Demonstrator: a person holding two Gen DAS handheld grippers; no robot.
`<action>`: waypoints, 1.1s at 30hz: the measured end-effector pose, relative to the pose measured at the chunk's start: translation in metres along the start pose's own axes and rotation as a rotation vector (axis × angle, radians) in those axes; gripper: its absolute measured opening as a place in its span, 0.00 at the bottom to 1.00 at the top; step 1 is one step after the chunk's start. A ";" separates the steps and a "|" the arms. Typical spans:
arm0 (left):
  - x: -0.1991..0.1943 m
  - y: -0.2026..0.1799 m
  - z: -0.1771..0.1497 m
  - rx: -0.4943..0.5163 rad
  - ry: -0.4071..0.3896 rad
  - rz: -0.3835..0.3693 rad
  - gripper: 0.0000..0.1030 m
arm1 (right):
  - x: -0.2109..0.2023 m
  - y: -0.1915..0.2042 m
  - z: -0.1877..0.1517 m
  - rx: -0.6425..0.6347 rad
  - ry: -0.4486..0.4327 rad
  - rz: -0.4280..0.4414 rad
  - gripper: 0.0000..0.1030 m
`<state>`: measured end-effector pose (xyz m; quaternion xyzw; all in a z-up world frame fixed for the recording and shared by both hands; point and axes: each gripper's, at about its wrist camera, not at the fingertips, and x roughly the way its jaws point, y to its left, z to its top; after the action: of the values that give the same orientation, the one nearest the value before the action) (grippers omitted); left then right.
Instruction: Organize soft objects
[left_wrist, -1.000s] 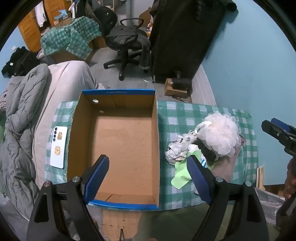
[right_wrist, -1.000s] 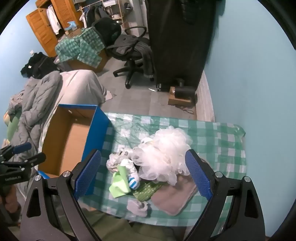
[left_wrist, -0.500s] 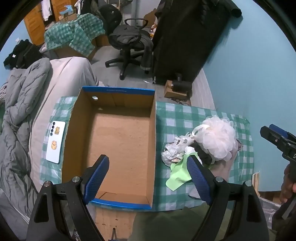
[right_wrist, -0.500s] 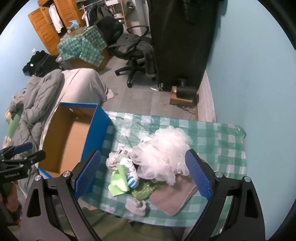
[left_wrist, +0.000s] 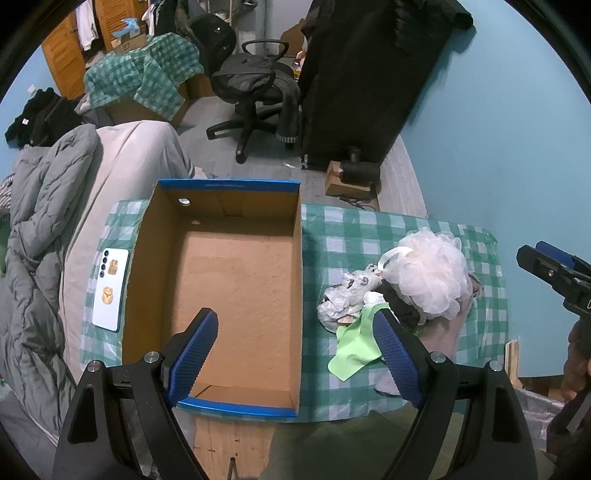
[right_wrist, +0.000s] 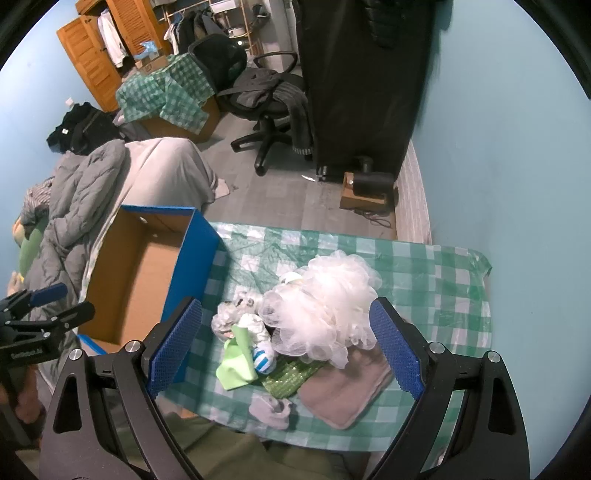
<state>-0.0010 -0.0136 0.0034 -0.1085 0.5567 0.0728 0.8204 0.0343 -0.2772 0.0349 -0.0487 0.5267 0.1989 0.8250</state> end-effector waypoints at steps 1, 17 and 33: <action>0.001 -0.001 0.000 0.001 0.003 0.000 0.85 | 0.000 0.000 0.000 0.000 0.000 0.001 0.89; 0.000 -0.002 0.000 -0.001 0.009 -0.003 0.85 | -0.001 -0.003 -0.001 0.000 0.001 0.003 0.89; 0.000 -0.004 -0.003 0.000 0.008 -0.005 0.84 | -0.002 0.000 -0.002 -0.002 0.003 0.006 0.89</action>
<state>-0.0028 -0.0180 0.0030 -0.1102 0.5596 0.0702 0.8184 0.0319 -0.2787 0.0358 -0.0482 0.5280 0.2016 0.8236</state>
